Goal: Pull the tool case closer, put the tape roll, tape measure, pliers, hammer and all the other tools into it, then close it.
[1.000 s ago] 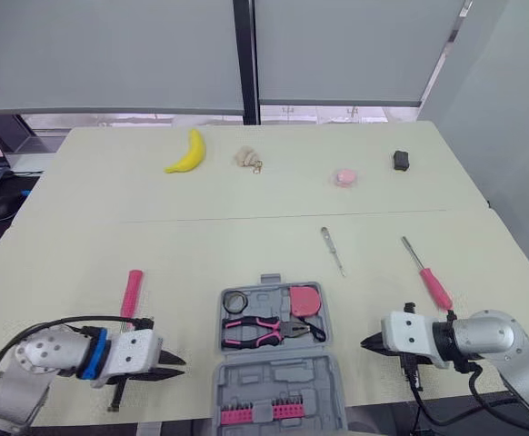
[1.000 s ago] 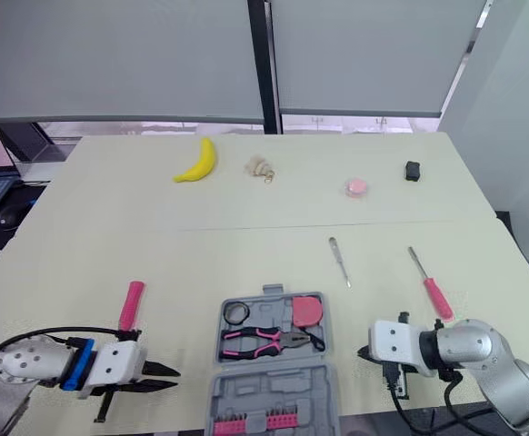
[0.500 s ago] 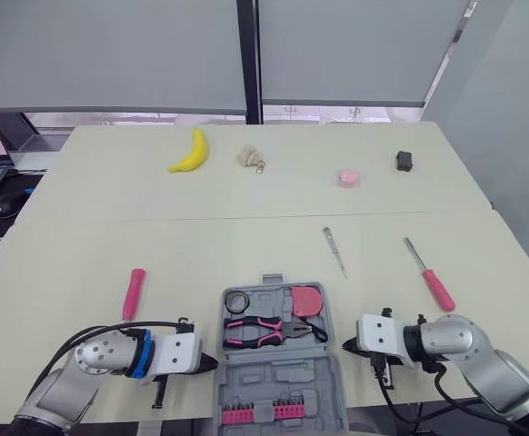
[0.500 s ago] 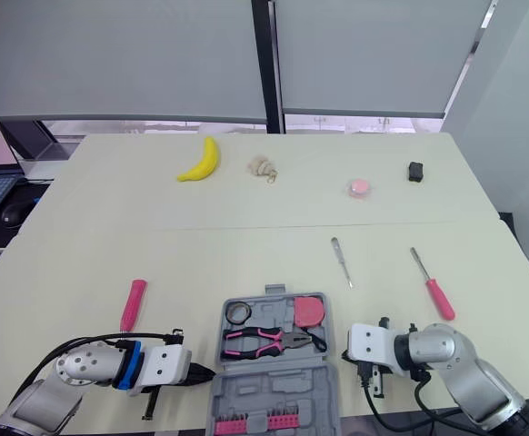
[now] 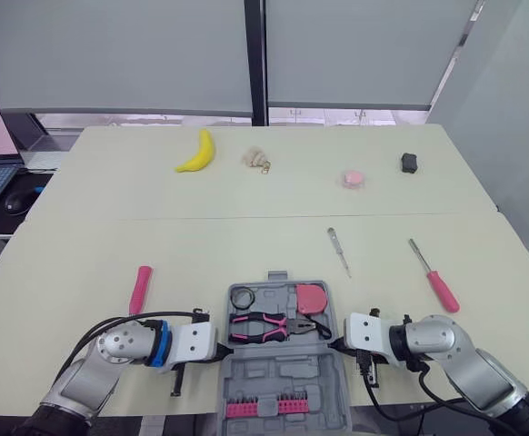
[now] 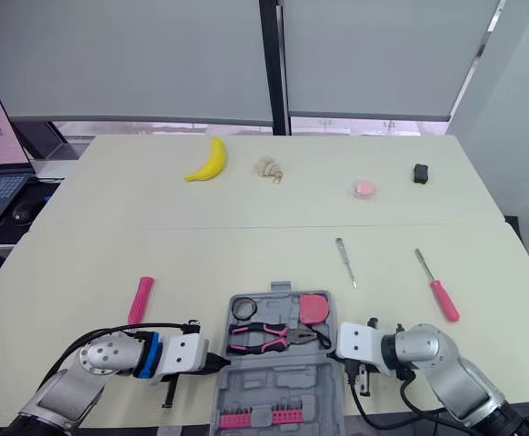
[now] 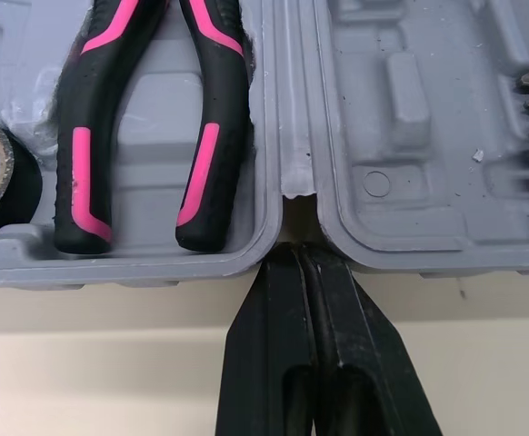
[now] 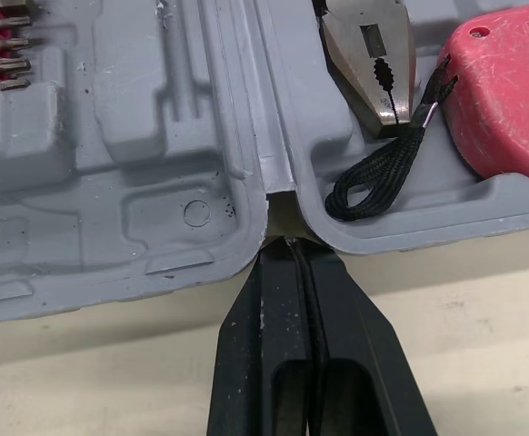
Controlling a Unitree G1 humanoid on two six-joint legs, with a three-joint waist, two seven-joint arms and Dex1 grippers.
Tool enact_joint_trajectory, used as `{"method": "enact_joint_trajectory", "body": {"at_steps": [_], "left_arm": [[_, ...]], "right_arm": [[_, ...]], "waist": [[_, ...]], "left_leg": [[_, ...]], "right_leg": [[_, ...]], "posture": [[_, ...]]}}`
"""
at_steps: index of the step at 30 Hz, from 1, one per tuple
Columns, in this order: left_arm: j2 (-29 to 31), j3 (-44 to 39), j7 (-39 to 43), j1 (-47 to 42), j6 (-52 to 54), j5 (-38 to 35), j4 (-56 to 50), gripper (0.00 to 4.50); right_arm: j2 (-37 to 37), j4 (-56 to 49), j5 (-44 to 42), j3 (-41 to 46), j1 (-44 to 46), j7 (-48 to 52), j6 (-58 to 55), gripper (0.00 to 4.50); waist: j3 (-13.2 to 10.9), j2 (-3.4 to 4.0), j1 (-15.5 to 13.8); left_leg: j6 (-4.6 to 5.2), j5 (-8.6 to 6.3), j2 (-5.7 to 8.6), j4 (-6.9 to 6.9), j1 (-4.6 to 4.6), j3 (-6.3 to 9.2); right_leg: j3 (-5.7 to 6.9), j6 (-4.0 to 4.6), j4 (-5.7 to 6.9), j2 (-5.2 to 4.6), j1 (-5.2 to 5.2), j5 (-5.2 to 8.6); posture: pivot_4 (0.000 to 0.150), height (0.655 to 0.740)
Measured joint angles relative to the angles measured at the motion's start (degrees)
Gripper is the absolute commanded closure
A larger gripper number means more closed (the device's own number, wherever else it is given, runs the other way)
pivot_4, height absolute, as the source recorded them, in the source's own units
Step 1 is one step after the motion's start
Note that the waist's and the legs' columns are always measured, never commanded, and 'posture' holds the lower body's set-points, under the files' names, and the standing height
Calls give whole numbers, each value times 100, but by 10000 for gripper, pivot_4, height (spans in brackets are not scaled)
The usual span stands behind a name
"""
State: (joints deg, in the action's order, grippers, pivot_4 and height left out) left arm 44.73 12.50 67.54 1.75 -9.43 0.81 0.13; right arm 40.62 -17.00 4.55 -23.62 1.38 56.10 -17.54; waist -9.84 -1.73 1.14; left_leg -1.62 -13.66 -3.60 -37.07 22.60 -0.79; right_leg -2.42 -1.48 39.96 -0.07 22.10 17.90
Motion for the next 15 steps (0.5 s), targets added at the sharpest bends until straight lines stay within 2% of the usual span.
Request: {"method": "enact_joint_trajectory", "body": {"at_steps": [15], "left_arm": [[-296,36,-167,-874,-112,178,882,44625]], "right_arm": [[-506,625,116,61,655,-235,-209,45000]], "waist": [[5,8,-6]], "left_leg": [[14,9,-1,2,-10,-1]], "right_leg": [[-1,2,3,6,-3,-12]], "posture": [[1500,7274]]}}
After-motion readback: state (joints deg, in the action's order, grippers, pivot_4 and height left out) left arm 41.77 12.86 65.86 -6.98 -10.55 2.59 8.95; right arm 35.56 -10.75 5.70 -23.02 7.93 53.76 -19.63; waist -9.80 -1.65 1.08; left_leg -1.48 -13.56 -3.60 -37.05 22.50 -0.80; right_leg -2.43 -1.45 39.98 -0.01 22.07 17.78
